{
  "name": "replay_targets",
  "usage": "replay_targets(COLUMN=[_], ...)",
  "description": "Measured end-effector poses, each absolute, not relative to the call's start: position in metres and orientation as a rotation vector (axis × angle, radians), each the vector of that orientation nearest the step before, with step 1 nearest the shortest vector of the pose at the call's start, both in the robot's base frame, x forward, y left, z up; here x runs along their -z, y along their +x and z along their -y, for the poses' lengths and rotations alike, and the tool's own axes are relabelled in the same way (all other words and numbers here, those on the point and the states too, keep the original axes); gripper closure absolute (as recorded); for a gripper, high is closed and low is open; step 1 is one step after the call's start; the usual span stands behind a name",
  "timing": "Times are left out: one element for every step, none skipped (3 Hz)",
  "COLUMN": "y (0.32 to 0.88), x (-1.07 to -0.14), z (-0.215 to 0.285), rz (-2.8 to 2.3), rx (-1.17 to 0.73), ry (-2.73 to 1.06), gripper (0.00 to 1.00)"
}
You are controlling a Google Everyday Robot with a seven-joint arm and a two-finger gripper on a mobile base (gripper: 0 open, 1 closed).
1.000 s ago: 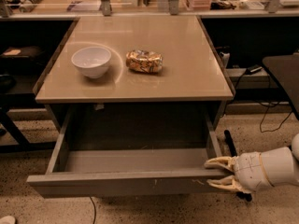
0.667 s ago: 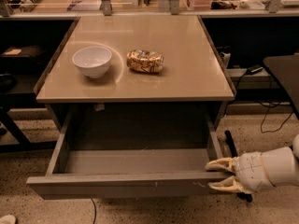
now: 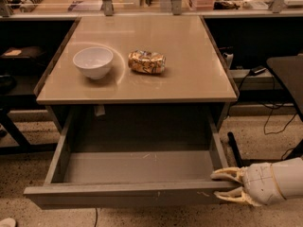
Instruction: Open top drawer
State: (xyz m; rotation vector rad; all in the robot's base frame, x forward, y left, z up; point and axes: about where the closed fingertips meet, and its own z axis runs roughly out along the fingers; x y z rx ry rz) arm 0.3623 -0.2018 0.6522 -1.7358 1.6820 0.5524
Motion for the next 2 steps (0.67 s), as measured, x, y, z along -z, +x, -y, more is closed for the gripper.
replay_targets(y=[0.3623,0.3623], x=[-0.6522,-0.6522], z=[0.2017,0.2017], rz=[-1.682,-1.682], rx=[-0.552,-0.552], ry=[-1.736,-1.736], gripper=[0.8,0.58])
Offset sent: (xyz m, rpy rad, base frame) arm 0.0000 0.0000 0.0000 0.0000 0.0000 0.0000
